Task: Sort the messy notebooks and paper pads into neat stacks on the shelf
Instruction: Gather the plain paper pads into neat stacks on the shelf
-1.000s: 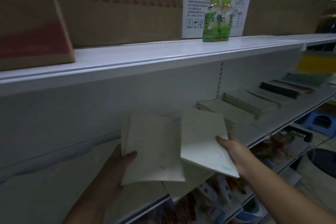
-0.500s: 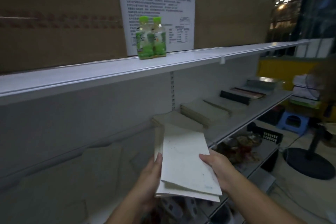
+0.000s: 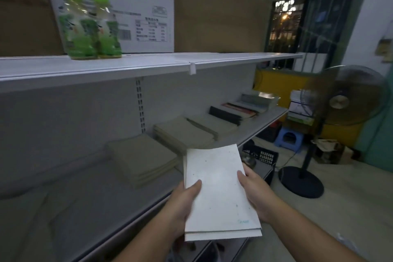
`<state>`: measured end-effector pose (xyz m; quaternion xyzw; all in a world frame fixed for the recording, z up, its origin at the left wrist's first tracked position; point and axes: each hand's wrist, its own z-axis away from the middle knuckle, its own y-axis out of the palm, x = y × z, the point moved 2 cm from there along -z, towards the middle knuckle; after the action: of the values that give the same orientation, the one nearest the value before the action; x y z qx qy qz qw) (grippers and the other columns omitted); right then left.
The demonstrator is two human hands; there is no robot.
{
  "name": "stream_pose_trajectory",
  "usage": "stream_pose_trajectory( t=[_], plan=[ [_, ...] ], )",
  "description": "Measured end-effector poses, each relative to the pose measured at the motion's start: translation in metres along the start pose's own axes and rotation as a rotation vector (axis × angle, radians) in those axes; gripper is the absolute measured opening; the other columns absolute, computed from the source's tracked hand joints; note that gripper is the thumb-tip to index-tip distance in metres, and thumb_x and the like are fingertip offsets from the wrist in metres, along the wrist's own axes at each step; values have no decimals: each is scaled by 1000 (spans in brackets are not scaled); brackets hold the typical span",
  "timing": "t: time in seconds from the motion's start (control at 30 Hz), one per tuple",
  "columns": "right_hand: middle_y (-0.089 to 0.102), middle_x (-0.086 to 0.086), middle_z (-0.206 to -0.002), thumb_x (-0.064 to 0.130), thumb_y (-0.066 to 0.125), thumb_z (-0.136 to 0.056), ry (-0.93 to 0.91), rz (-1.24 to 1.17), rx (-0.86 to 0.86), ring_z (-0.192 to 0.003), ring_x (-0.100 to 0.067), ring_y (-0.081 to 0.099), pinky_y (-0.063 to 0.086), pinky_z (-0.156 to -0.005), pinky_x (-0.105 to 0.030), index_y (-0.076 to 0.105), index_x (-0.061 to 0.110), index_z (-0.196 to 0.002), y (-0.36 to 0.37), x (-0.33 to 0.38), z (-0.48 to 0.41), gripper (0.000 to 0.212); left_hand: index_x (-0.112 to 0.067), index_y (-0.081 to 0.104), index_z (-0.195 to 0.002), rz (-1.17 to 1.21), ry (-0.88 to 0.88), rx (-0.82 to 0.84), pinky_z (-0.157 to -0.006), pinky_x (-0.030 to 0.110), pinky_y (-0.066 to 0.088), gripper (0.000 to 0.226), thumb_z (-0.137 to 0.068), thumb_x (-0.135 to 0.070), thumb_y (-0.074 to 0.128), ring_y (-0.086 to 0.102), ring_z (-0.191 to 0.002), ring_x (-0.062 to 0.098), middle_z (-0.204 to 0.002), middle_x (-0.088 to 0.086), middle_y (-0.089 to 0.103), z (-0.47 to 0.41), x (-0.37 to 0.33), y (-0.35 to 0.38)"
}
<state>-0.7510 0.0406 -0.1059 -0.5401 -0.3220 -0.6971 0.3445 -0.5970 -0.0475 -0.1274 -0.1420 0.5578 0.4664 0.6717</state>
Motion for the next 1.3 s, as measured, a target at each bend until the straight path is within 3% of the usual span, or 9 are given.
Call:
stream_pose_trajectory(
  t=[0.1,0.23,0.53,0.67,0.77,0.9,1.07,1.2,1.3],
  plan=[
    [69,-2,-111,32,38,-101,37,-28,49,-96,-28,69,57,-77,-48,49,52,-111,-23,1,-18,25,-21,57,-109,-16,4,26,-85,55,53,16,-93,-22,58,68,-94,35,-107,13,70,-38,-3,17],
    [69,-9,-111,21,45,-99,20,86,-8,-95,-32,69,54,-84,-53,49,30,-128,-54,15,-53,31,-16,56,-115,31,18,39,-83,53,54,25,-92,-22,61,68,-92,35,-106,15,70,-88,-15,46],
    [73,-8,-102,4,47,-96,-24,142,-70,-90,-33,70,57,-77,-46,58,36,-106,-100,61,-133,35,-16,50,-126,41,25,72,-78,47,57,39,-90,-22,64,68,-93,32,-111,12,67,-191,-31,101],
    [73,-8,-101,0,47,-94,-5,164,-47,-86,-29,71,56,-65,-36,57,34,-107,-111,64,-172,38,-15,45,-129,-33,116,-68,-88,48,54,49,-87,-28,66,64,-99,29,-114,8,63,-218,-36,110],
    [73,-10,-98,0,49,-93,9,203,1,-83,-28,71,55,-62,-33,56,28,-118,-117,71,-214,38,-19,34,-140,-107,207,-203,-102,38,43,56,-92,-38,56,53,-117,24,-133,1,51,-238,-52,117],
    [69,-8,-97,-6,47,-89,-39,244,77,-80,-22,68,50,-53,-19,53,17,-119,-119,86,-271,38,-16,29,-147,-284,271,-363,-110,38,35,53,-98,-31,45,43,-130,26,-148,7,38,-284,-70,119],
    [64,-1,-99,-8,46,-85,-41,368,169,-78,-16,60,48,-63,-27,57,17,-119,-117,106,-353,43,-11,33,-145,-432,213,-550,-104,39,41,50,-97,-17,42,44,-128,33,-147,12,39,-346,-92,118],
    [67,-17,-106,0,56,-74,-74,506,296,-92,-33,65,54,-85,-48,63,1,-116,-103,123,-407,42,-14,21,-151,-486,153,-725,-105,39,41,61,-94,-7,40,38,-134,30,-153,8,30,-374,-104,119],
    [65,-18,-104,5,54,-75,-81,656,370,-89,-32,64,54,-71,-36,63,2,-111,-86,120,-438,37,-8,8,-152,-558,73,-856,-110,31,34,66,-94,-5,40,29,-140,27,-156,9,20,-382,-109,120]
  ],
)
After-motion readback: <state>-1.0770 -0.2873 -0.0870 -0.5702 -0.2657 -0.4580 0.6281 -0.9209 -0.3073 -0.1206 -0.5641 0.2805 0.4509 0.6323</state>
